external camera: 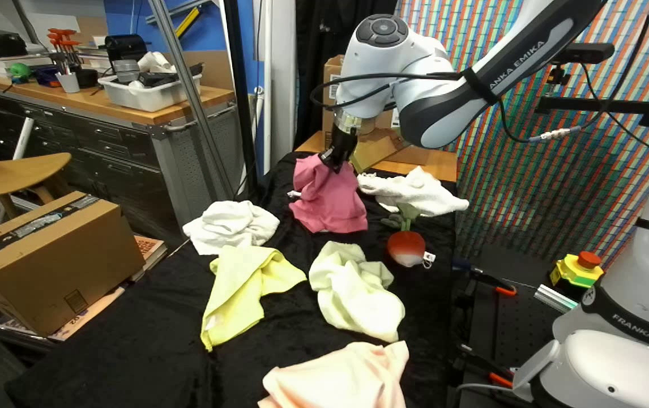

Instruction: Gather all the items on the table in one place

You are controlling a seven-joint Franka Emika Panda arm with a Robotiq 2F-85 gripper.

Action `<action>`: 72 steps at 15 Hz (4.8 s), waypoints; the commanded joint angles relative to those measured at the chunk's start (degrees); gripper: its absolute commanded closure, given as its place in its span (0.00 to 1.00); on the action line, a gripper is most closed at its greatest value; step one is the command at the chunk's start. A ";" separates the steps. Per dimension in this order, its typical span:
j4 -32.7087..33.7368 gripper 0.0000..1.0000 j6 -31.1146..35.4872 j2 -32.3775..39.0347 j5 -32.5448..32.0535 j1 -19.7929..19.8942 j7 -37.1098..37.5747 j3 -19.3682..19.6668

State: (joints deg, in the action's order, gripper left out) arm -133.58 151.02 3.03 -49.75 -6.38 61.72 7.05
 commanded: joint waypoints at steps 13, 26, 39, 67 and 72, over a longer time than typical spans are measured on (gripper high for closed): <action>-2.60 0.00 -2.83 -7.07 1.85 5.84 6.09 -2.34; -11.96 0.00 -1.22 -8.09 5.05 13.59 6.27 -0.70; -10.36 0.00 4.17 3.82 6.74 15.66 -0.88 5.41; -8.05 0.92 9.54 5.66 2.05 14.13 -7.81 7.81; -10.33 0.90 9.16 0.06 -0.32 12.67 -5.10 6.29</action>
State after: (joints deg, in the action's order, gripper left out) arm -141.06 159.75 8.66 -48.38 7.38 55.40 13.76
